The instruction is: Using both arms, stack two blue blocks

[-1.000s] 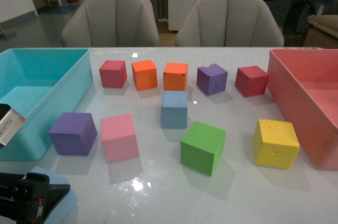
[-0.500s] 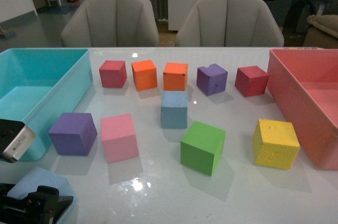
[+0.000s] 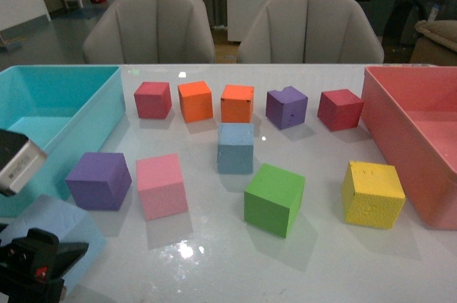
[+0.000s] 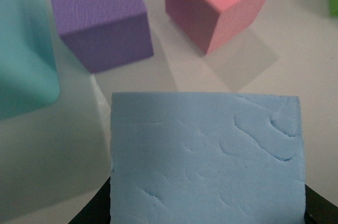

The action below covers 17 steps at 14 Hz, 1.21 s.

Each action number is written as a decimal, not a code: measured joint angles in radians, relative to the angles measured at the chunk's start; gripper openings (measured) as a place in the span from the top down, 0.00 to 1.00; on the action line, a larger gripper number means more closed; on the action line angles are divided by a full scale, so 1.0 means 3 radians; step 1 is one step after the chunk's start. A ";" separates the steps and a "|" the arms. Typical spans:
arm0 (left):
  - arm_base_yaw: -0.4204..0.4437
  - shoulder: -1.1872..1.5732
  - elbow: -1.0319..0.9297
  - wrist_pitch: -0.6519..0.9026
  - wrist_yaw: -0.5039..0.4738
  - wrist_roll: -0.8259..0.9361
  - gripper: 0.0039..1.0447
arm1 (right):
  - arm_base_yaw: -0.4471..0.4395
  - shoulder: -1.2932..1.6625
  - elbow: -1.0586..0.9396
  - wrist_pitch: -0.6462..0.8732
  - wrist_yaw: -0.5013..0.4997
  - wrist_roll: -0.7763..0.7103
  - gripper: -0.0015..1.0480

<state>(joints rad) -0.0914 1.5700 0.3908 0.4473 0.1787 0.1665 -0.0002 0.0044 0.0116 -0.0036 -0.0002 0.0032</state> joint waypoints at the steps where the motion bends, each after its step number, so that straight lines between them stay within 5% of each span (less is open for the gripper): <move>1: -0.0074 -0.0217 0.0045 -0.0146 0.0004 -0.0001 0.50 | 0.0000 0.0000 0.0000 0.0000 0.0000 0.0000 0.06; 3: -0.0286 -0.0462 0.0347 -0.0332 -0.0011 -0.0010 0.50 | 0.0000 0.0000 0.0000 0.0000 0.0000 0.0000 0.06; 8: -0.0908 0.0635 0.1780 -0.0754 -0.0266 -0.0100 0.51 | 0.0000 0.0000 0.0000 0.0000 0.0000 0.0000 0.06; 17: -0.1096 0.1979 0.3646 -0.1592 -0.0559 -0.0182 0.51 | 0.0000 0.0000 0.0000 0.0001 0.0000 0.0000 0.06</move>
<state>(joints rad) -0.4202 2.1635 1.4845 -0.0303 0.0109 0.1120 -0.0002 0.0044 0.0116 -0.0032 -0.0002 0.0032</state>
